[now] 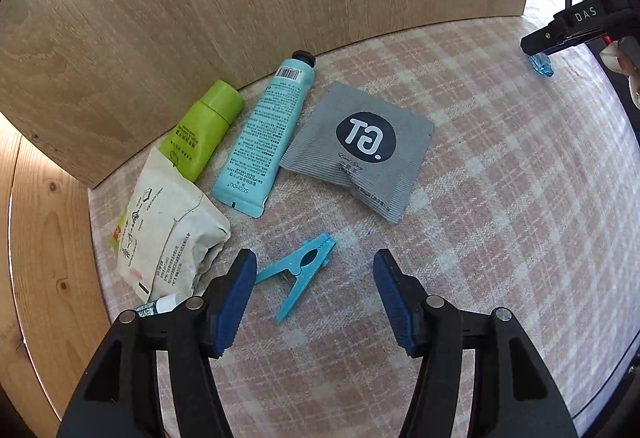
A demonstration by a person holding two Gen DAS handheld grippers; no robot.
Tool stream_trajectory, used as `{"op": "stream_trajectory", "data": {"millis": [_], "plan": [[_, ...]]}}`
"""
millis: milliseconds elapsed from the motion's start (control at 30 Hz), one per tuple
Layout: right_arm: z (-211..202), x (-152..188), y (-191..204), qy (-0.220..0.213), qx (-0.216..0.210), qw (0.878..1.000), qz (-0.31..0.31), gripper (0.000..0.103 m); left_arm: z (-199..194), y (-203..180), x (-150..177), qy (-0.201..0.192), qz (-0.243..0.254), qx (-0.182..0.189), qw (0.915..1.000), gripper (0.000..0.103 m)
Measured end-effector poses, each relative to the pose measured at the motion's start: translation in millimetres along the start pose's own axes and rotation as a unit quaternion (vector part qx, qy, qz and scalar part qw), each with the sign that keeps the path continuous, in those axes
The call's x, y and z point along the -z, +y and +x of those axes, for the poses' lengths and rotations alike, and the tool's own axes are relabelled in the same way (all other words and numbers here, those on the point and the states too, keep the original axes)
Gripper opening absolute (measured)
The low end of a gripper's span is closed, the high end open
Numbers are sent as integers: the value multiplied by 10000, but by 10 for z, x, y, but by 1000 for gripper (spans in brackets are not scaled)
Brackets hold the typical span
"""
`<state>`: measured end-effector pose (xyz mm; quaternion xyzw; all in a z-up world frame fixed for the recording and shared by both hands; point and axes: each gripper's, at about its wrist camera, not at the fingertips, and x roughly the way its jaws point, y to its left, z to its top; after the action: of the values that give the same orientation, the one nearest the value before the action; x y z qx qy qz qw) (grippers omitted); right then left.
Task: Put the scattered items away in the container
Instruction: 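Grasp the blue eye-drop bottle with the right gripper while the left gripper grasps the blue clothespin, then carry the bottle and clothespin over the black tray and open both grippers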
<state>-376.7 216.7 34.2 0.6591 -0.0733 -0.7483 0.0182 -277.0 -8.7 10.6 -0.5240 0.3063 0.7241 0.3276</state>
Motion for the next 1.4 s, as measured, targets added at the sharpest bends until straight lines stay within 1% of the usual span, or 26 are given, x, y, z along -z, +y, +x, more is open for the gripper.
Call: {"op": "stream_trajectory", "data": {"millis": [100,133,233,300,333,367,400,467,500,567,633,667,700,733,767,800,900,933,1033,1100,1133,1200,1233,1333,1367,1400], "plan": [[78,-97,50,96,20,9999,135,52,1,-47,11,57,47,-56,10000,57],[128,-74,-14,126,11,9997,201,51,2,-73,14,71,58,-95,9999,57],[168,-169,-31,69,59,9998,181,49,-9,-197,58,79,229,-256,9994,55],[169,-228,-25,69,118,9998,163,39,-33,-235,81,78,266,-302,9992,46],[163,-272,-40,75,142,9997,160,36,-46,-235,84,86,252,-319,9991,43],[165,-310,-46,81,134,9997,170,33,-55,-228,81,100,236,-346,9991,35],[167,-345,-51,91,91,9997,188,33,-60,-216,76,123,216,-349,9991,32],[193,-427,-77,113,76,9997,194,33,-55,-197,64,151,187,-370,9990,33],[204,-463,-84,121,107,9997,164,33,-46,-198,62,169,190,-381,9990,37],[211,-525,-51,122,177,9997,64,33,-26,-232,72,213,256,-338,9989,41],[227,-561,10,133,200,9997,-43,33,-31,-271,81,225,324,-332,9987,40],[234,-590,35,143,186,9997,-75,33,-34,-278,84,257,314,-296,9987,37],[242,-621,54,153,167,9997,-87,33,-38,-287,88,287,292,-242,9989,27],[238,-589,93,158,144,9997,-73,32,-41,-305,99,312,290,-218,9989,20],[240,-582,108,164,108,9998,-58,32,-46,-328,113,312,308,-253,9987,19],[240,-488,87,160,76,9998,-46,32,-53,-350,130,303,312,-281,9987,19],[238,-360,18,129,19,9999,-52,32,-94,-389,193,271,176,-208,9993,19],[242,-87,-75,104,-3,9999,-57,32,-114,-395,216,256,102,-188,9994,18],[165,324,-180,56,-102,9999,-94,32,-213,-432,283,157,-127,-235,9995,18],[101,470,-168,3,-154,9998,-145,32,-312,-477,316,68,-293,-227,9993,18],[47,595,-160,-39,-170,9997,-149,32,-367,-515,329,19,-349,-184,9992,18],[-20,735,-159,-90,-231,9996,-152,32,-486,-643,360,-100,-372,-114,9992,19],[-59,940,-150,-119,-271,9995,-141,32,-543,-729,363,-133,-346,-124,9992,18],[-225,1298,-229,-219,-369,9990,-128,32,-658,-894,319,-171,-284,-129,9994,19],[-281,1364,-259,-254,-392,9988,-137,32,-684,-903,257,-181,-279,-112,9994,19],[-373,1480,-334,-297,-413,9986,-143,32,-690,-813,148,-201,-266,-100,9994,18]]}}
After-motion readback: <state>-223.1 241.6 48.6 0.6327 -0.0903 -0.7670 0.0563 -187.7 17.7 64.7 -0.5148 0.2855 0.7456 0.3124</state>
